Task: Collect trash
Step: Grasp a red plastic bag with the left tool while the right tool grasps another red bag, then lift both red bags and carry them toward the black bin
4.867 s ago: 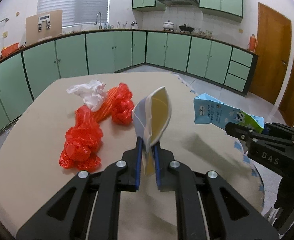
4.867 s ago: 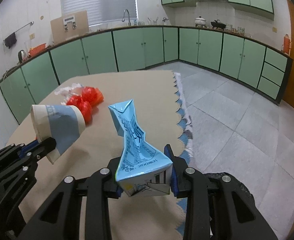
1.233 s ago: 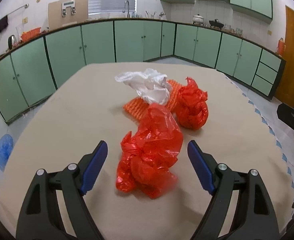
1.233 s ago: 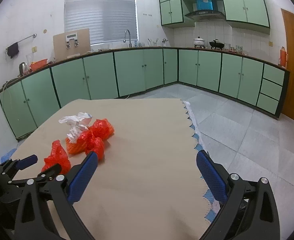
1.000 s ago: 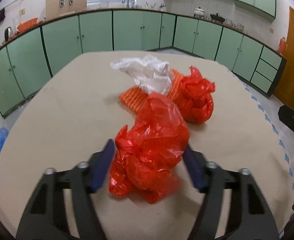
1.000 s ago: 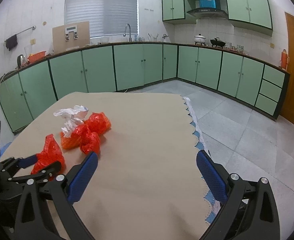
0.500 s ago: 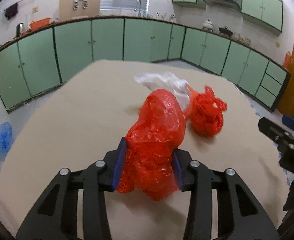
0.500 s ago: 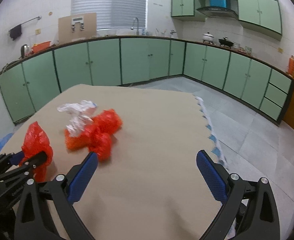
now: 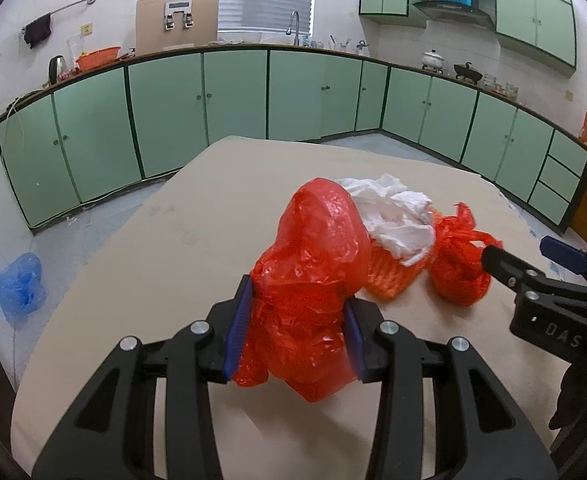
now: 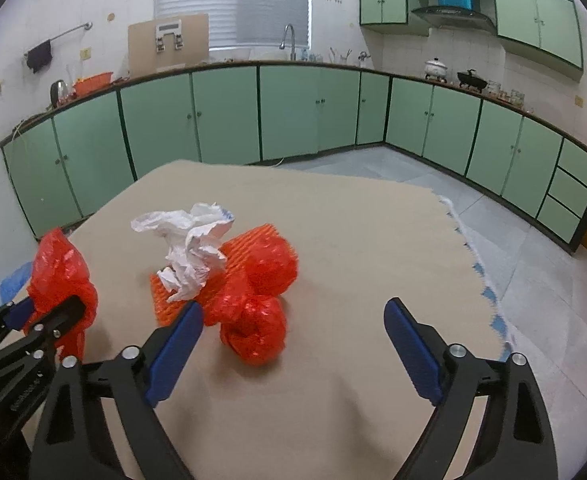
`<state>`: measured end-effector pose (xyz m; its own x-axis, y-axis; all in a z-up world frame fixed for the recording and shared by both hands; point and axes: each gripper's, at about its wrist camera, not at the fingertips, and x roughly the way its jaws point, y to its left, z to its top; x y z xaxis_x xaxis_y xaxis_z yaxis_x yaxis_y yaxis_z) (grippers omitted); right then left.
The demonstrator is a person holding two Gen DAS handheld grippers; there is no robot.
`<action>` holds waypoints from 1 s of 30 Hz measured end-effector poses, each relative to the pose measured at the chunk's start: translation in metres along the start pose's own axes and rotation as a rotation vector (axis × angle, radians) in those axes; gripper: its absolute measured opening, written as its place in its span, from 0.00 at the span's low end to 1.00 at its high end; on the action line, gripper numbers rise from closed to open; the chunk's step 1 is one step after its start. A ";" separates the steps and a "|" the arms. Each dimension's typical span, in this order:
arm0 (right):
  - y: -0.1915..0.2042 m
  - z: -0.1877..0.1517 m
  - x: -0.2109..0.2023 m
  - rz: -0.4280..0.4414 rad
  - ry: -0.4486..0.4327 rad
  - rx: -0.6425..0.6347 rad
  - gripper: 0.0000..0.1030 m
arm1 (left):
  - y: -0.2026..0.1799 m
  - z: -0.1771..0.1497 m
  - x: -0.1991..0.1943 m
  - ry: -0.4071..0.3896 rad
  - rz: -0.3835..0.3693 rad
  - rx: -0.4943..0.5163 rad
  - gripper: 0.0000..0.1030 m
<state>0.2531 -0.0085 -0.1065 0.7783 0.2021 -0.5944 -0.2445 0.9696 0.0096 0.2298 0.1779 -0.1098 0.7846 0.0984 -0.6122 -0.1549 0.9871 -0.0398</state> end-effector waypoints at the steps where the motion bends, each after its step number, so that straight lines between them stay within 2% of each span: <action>1: 0.003 0.000 0.005 0.006 0.013 -0.006 0.82 | 0.003 0.000 0.001 0.003 0.002 -0.003 0.38; 4: 0.008 0.001 0.017 0.015 0.047 -0.005 0.74 | 0.007 0.000 0.004 0.011 0.006 -0.009 0.38; 8: 0.009 -0.002 0.032 0.036 0.107 0.011 0.49 | 0.012 -0.001 0.007 0.019 0.008 -0.013 0.38; 9: 0.008 -0.003 0.035 0.060 0.117 0.015 0.38 | 0.013 -0.002 0.007 0.021 0.007 -0.015 0.38; 10: 0.008 -0.003 0.036 0.084 0.127 0.018 0.35 | 0.013 -0.002 0.007 0.022 0.007 -0.017 0.38; 15: 0.007 -0.005 0.025 0.086 0.109 -0.006 0.31 | 0.012 -0.002 0.003 0.016 0.002 -0.018 0.38; 23: -0.015 -0.013 -0.019 0.079 0.062 0.025 0.31 | 0.001 -0.002 -0.014 -0.004 -0.036 -0.001 0.38; 30: -0.038 -0.017 -0.059 0.055 0.021 0.054 0.31 | -0.027 -0.006 -0.032 -0.023 -0.089 0.035 0.38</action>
<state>0.2062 -0.0601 -0.0856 0.7523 0.2528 -0.6084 -0.2545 0.9633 0.0855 0.2050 0.1476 -0.0939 0.8082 0.0123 -0.5888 -0.0630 0.9958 -0.0657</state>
